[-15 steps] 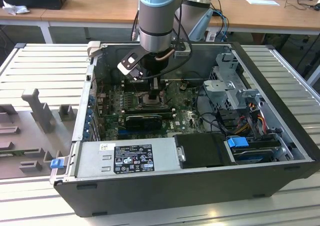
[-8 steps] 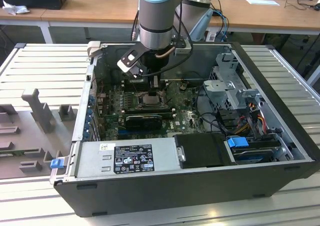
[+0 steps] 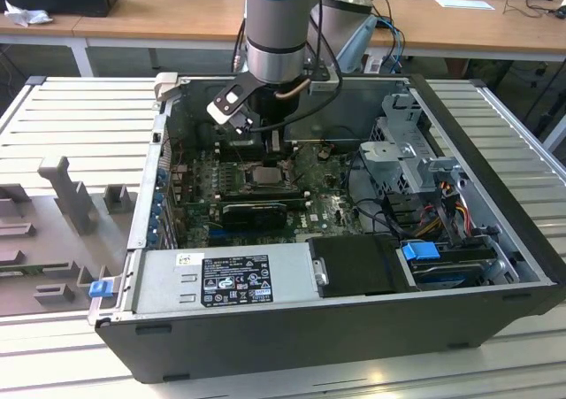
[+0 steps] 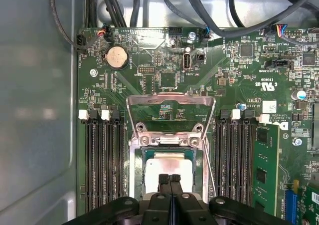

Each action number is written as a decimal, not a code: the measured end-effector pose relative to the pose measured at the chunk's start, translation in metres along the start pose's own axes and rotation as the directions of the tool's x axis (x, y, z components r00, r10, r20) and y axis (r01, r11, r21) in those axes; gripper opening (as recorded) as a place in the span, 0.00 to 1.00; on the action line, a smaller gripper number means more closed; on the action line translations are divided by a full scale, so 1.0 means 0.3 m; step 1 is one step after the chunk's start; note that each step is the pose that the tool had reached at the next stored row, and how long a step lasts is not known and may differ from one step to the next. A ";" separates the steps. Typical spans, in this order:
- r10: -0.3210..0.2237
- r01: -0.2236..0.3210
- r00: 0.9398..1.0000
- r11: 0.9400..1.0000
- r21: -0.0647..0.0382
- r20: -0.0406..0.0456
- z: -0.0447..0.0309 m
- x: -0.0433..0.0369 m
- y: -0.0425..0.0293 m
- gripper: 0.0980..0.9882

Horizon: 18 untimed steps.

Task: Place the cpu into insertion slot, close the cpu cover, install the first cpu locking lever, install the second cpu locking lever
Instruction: 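Close the cpu cover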

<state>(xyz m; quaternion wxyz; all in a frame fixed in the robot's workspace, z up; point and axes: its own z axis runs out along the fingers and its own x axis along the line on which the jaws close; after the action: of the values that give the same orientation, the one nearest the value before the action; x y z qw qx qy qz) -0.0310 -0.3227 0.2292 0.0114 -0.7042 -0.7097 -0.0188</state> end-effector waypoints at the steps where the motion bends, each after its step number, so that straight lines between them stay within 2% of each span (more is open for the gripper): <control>1: 0.000 0.000 1.000 1.000 0.000 0.000 0.000 0.000 0.000 0.01; 2: 0.000 0.000 1.000 1.000 0.003 0.000 0.000 0.000 0.019 0.01; 3: 0.000 0.000 1.000 1.000 0.005 0.000 0.000 -0.001 0.050 0.01; 7: 0.000 0.000 1.000 1.000 0.005 0.005 -0.017 0.000 0.050 0.01; 8: 0.000 0.000 1.000 1.000 0.005 0.007 -0.030 0.001 0.050 0.01; 9: 0.000 0.000 1.000 1.000 0.005 0.012 -0.060 0.002 0.051 0.01; 12: 0.000 0.000 1.000 1.000 0.006 0.019 -0.150 0.006 0.052 0.01; 13: 0.000 0.000 1.000 1.000 0.006 0.020 -0.168 0.006 0.052 0.01; 15: 0.000 0.000 1.000 1.000 0.006 0.020 -0.181 0.007 0.055 0.01; 17: 0.000 0.000 1.000 1.000 0.009 0.021 -0.181 0.007 0.074 0.01; 18: 0.000 -0.001 1.000 1.000 0.009 0.021 -0.181 0.007 0.091 0.01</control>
<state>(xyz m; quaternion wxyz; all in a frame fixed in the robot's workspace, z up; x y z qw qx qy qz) -0.0042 -0.3228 0.2837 0.0073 -0.7044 -0.7097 -0.0083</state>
